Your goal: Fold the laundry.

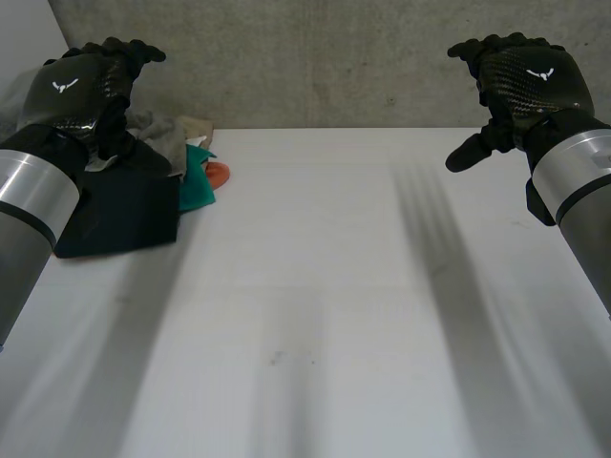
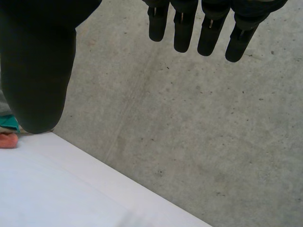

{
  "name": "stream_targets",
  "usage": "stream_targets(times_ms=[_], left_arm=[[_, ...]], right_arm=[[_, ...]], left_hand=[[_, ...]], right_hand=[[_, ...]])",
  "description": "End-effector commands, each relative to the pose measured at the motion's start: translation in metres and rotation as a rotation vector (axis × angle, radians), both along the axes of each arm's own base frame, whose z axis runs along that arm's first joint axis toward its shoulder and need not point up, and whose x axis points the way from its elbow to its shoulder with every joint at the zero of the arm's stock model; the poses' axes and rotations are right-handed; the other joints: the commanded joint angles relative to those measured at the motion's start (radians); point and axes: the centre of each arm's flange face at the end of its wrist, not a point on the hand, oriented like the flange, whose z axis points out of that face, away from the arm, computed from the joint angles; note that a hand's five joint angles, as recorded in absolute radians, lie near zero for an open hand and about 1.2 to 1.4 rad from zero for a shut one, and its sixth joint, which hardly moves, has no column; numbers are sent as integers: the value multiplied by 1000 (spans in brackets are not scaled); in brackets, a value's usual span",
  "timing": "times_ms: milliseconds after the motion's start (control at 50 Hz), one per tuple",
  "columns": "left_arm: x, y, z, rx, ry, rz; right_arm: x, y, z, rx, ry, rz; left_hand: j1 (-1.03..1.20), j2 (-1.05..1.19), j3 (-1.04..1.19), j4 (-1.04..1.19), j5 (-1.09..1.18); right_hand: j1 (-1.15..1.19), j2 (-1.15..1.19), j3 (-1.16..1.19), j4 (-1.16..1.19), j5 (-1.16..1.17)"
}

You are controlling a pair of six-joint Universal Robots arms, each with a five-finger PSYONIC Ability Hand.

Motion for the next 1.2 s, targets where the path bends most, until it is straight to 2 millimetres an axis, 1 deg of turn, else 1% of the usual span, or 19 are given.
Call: stream_targets(times_ms=[20, 160, 240, 260, 340, 400, 500, 580, 720, 780, 860, 880, 940, 980, 1020, 1040, 1100, 1160, 1200], left_arm=[[0, 1, 2, -5, 2, -7], [2, -5, 12, -40, 8, 7], [10, -22, 28, -89, 21, 46], [16, -36, 31, -102, 17, 78], [39, -92, 12, -91, -56, 186], [57, -123, 7, -122, -115, 256], [87, -192, -32, -154, -290, 364], [105, -231, -69, -151, -396, 399], [126, -265, -127, -140, -470, 341], [126, -270, -135, -154, -470, 327], [124, -274, -139, -185, -467, 321], [120, -274, -136, -212, -465, 328], [112, -274, -131, -259, -456, 338], [97, -267, -111, -326, -429, 349], [85, -257, -82, -393, -410, 356], [76, -247, -59, -448, -391, 355], [60, -228, -25, -521, -356, 335], [17, -188, 26, -615, -234, 233], [1, -169, 49, -648, -165, 183]], right_arm=[[1, 2, -2, 5, 3, 6], [1, 2, -2, 5, 3, 6], [1, 1, -1, 3, 3, 11], [2, 1, -1, 3, 4, 12], [1, 1, -1, 3, 4, 12], [1, 1, -1, 2, 3, 12], [2, 1, -1, 0, 3, 14], [2, 1, -2, 3, 4, 15], [3, -1, -6, 15, 8, 17], [3, 0, -8, 19, 10, 17], [4, -1, -10, 24, 14, 20], [4, -2, -11, 25, 14, 20], [5, -7, -19, 47, 22, 17], [6, -8, -21, 54, 25, 17], [6, -8, -22, 57, 26, 17], [6, -8, -22, 57, 26, 17], [6, -9, -22, 55, 26, 15], [5, -10, -22, 54, 25, 14], [5, -9, -21, 51, 24, 14]], left_hand=[[-91, -103, -100, -102, -98], [-91, -103, -100, -102, -98], [-91, -103, -100, -102, -98], [-91, -103, -100, -102, -98], [-91, -103, -100, -102, -98], [-88, -99, -96, -98, -94], [-88, -99, -96, -98, -94], [-88, -99, -96, -98, -94], [-82, -93, -90, -92, -88], [-9, -20, -17, -20, -15], [718, 706, 709, 707, 711], [1126, 1115, 1118, 1116, 1120], [1130, 1119, 1122, 1120, 1124], [1130, 1119, 1122, 1120, 1124], [1130, 1119, 1122, 1120, 1124], [1130, 1119, 1122, 1120, 1124], [1130, 1119, 1122, 1120, 1124], [1130, 1119, 1122, 1120, 1124], [1130, 1119, 1122, 1120, 1124]], right_hand=[[-88, -99, -98, -100, -98], [-88, -99, -98, -100, -98], [-88, -99, -98, -100, -98], [-88, -99, -98, -100, -98], [-88, -99, -98, -100, -98], [-88, -99, -98, -100, -98], [-88, -99, -98, -100, -98], [-88, -99, -98, -100, -98], [-88, -99, -98, -100, -98], [-88, -99, -98, -100, -98], [-88, -99, -98, -100, -98], [-88, -99, -98, -100, -98], [-88, -99, -98, -100, -98], [-88, -99, -98, -100, -98], [-88, -99, -98, -100, -98], [-88, -99, -98, -100, -98], [-88, -99, -98, -100, -98], [-88, -99, -98, -100, -98], [-88, -99, -98, -100, -98]])
